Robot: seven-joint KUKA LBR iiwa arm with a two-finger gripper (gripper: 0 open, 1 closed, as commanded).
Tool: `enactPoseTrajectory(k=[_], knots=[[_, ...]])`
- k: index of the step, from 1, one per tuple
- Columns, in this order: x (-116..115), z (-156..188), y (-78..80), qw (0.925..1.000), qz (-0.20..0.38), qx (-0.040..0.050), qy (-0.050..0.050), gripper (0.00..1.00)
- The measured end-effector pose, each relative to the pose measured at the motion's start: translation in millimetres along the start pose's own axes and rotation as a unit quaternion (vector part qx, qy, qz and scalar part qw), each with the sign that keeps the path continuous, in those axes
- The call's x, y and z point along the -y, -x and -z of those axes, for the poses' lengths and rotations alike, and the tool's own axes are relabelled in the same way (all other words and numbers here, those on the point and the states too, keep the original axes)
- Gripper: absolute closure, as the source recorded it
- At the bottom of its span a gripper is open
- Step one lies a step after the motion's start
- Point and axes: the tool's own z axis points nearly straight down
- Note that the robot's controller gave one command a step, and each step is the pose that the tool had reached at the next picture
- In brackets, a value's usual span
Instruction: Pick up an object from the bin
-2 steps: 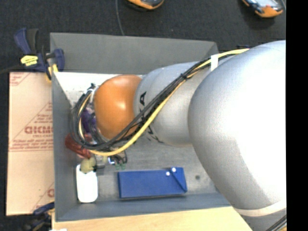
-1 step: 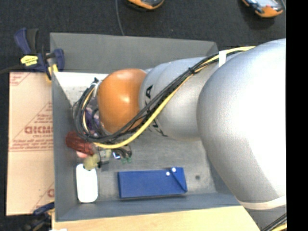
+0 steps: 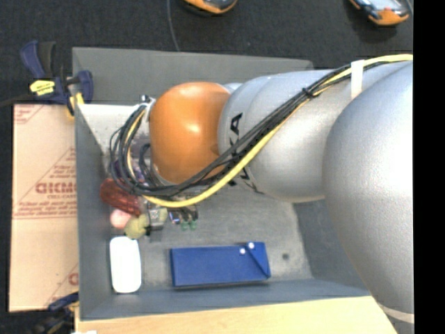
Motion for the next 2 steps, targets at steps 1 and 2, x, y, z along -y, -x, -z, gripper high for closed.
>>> enactPoseTrajectory(k=[1,2], knots=[[4,-5,1.3,0.9997,0.023,0.0015,-0.001,1.0],[-5,-46,49.7,1.0,0.006,0.0041,0.001,1.0]])
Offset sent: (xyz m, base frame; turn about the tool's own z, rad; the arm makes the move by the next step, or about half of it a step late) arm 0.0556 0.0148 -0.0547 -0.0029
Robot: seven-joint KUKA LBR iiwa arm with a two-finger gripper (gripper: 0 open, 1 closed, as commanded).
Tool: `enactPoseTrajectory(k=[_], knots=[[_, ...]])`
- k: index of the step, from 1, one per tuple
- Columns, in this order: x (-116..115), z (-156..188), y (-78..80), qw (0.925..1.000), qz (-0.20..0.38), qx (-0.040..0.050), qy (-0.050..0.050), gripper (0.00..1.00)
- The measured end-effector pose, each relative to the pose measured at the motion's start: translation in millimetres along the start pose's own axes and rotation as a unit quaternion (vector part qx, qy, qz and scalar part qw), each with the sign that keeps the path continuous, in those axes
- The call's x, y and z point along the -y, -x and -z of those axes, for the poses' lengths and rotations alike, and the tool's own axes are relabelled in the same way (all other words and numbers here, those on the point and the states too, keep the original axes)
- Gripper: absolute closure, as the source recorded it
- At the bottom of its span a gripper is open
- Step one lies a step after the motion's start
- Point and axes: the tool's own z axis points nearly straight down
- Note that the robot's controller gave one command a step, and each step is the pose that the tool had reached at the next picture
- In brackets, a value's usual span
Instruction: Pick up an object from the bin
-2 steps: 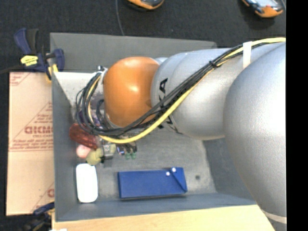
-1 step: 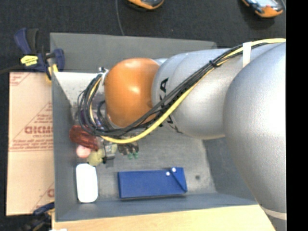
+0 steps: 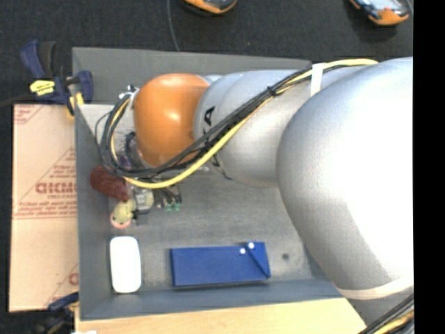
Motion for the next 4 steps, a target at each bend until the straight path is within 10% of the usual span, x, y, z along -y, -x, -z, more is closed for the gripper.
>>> enactPoseTrajectory(k=[1,2,3,4], knots=[[4,64,-9.7,1.0,0.001,-0.0047,-0.002,1.0],[5,19,-1.8,0.9996,0.03,-0.0018,-0.001,1.0],[8,-10,-43.5,0.9997,0.023,0.0012,0.0,1.0],[3,-30,-45.4,0.9995,0.03,0.0022,-0.001,1.0]])
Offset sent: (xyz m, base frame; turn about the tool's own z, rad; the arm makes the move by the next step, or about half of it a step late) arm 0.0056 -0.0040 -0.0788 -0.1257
